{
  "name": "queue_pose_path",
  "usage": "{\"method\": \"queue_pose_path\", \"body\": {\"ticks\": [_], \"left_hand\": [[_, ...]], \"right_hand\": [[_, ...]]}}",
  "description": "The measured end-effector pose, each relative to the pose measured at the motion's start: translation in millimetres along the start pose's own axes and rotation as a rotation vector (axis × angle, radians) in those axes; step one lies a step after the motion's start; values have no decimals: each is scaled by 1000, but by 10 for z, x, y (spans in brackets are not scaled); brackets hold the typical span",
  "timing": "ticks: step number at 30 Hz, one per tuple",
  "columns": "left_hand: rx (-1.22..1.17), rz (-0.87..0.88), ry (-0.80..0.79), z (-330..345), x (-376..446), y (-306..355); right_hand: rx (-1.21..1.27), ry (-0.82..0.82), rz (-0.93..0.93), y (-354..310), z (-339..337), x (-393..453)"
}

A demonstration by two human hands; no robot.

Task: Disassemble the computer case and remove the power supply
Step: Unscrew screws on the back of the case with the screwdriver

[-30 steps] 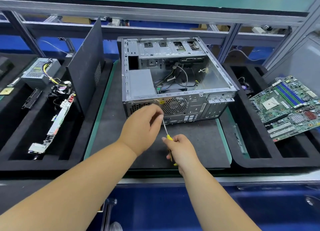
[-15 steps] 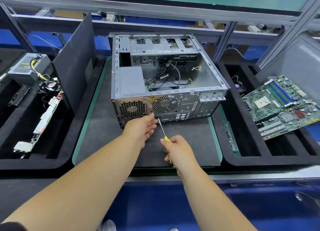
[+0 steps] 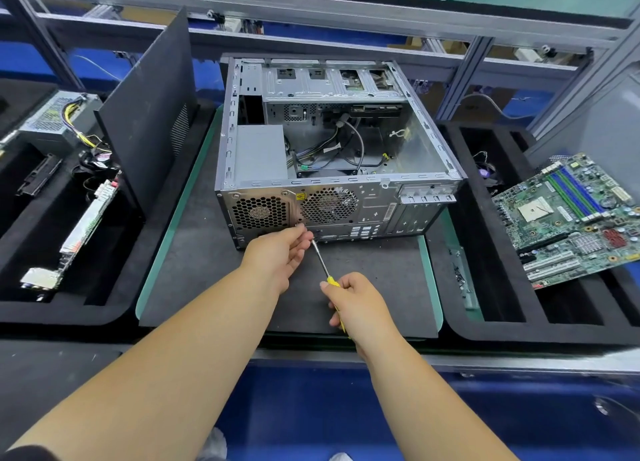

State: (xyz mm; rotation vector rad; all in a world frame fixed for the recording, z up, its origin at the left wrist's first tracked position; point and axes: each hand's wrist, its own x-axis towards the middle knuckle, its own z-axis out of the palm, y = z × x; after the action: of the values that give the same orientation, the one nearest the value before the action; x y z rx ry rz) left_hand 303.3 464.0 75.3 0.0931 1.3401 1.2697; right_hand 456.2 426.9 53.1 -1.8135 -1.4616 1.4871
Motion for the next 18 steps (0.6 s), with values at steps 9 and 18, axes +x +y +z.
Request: {"method": "queue_pose_path", "body": {"ticks": [9,18], "left_hand": [[-30,-94,1,56,-27,73],[123,-71,-162,146,-164,-122]], "right_hand": [[40,-6,-27,-41,-49,42],[160,15,-99,-95,-185,51]]}}
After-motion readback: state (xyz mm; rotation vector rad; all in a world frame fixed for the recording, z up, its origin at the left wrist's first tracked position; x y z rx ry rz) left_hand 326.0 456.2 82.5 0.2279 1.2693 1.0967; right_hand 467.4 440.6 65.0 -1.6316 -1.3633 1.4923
